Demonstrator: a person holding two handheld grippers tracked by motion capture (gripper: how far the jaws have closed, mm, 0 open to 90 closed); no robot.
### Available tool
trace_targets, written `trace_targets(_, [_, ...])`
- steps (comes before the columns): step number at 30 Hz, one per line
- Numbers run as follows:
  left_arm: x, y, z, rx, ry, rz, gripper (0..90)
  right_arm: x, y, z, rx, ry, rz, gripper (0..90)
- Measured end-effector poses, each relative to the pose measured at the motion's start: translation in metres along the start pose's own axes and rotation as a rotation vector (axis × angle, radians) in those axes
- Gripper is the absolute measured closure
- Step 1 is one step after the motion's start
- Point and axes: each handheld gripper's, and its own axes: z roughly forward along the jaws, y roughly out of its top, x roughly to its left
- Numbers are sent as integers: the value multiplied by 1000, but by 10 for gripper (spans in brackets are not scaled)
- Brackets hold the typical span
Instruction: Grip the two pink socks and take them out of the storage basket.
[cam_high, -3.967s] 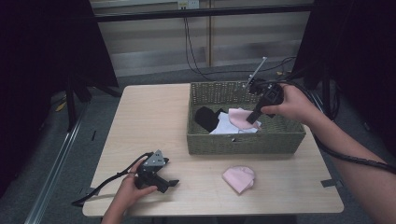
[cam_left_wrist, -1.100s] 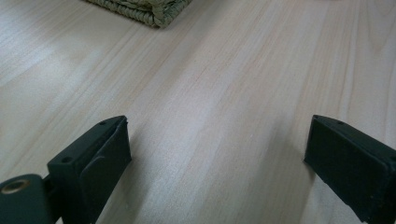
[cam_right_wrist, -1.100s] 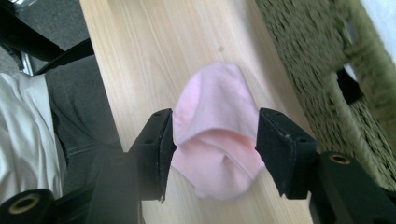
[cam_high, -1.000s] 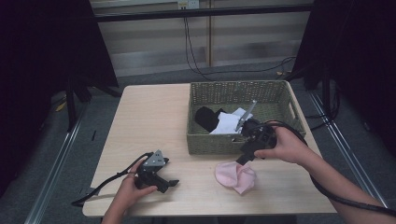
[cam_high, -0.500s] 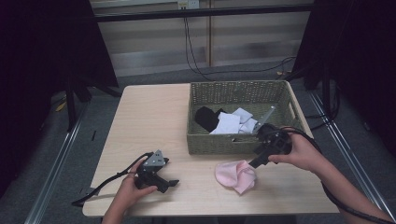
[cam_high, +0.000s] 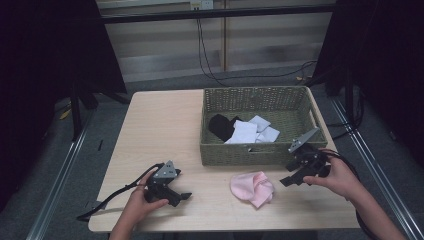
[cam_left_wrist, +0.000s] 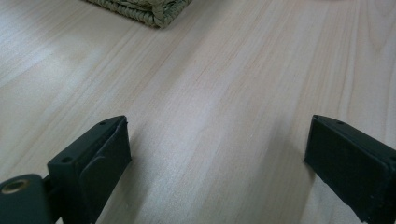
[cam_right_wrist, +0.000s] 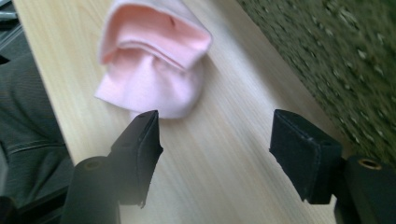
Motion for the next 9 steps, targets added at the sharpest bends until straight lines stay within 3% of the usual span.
trace_targets(9, [0,0,0,-1,0,0,63,5,-16,9,-89,-40,-32,300])
